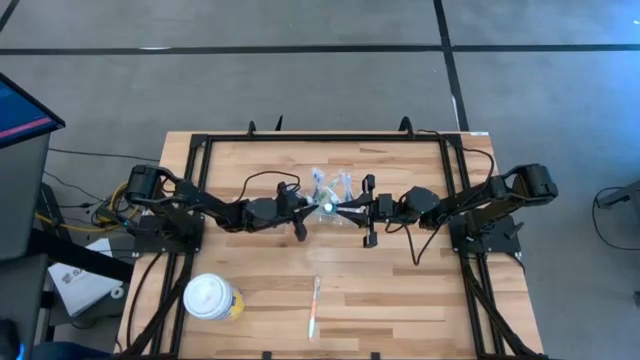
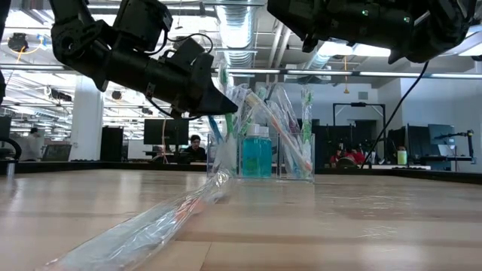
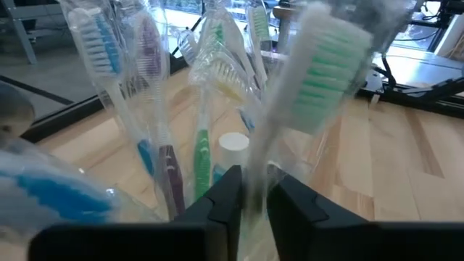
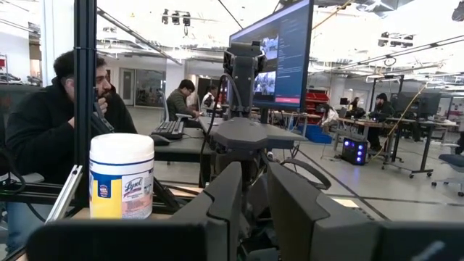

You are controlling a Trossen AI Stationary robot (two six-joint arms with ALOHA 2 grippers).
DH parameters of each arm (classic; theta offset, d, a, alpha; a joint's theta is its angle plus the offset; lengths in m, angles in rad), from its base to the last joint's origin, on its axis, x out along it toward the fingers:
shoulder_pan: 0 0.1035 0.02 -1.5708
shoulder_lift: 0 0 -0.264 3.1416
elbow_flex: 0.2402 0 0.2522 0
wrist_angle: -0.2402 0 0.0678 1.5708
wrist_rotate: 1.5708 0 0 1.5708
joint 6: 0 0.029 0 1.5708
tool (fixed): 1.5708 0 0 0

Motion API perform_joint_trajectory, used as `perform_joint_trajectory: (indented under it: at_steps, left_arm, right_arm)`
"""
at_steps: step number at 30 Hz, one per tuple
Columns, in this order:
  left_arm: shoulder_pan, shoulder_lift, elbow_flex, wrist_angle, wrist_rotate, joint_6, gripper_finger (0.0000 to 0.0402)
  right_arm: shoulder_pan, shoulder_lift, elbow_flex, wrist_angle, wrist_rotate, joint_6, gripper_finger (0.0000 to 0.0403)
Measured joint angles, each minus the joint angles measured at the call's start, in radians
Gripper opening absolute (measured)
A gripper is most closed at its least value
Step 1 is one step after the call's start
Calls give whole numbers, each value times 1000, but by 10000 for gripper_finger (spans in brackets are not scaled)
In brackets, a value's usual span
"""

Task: Pick & Place toothbrushing station
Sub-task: Put the green toothbrush into the transparent organizer

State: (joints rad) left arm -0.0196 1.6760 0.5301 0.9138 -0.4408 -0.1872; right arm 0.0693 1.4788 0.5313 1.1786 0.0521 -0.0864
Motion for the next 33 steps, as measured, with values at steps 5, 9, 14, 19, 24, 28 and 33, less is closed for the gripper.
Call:
perform_joint_trajectory:
  at_steps: [5, 9, 14, 19, 24, 28, 33]
  left_arm:
    - [-1, 0, 0, 6, 0, -2, 88]
    - [-5, 0, 0, 9, 0, 2, 97]
    - [-5, -45, 0, 0, 0, 5, 99]
    - [-19, -118, 0, -27, -1, 43, 99]
    - [-44, -194, 0, -70, -29, 111, 99]
    - [-60, -262, 0, -124, -84, 131, 99]
    - [-44, -275, 0, -154, -115, 138, 99]
  right_arm:
    - [0, 0, 0, -4, 0, 0, 60]
    - [0, 0, 0, -8, 0, 0, 60]
    - [0, 0, 0, -8, 0, 0, 60]
    - [0, 0, 0, -12, 0, 0, 60]
    - [0, 0, 0, -12, 0, 0, 60]
    - [0, 0, 0, -12, 0, 0, 60]
    - [0, 0, 0, -12, 0, -1, 60]
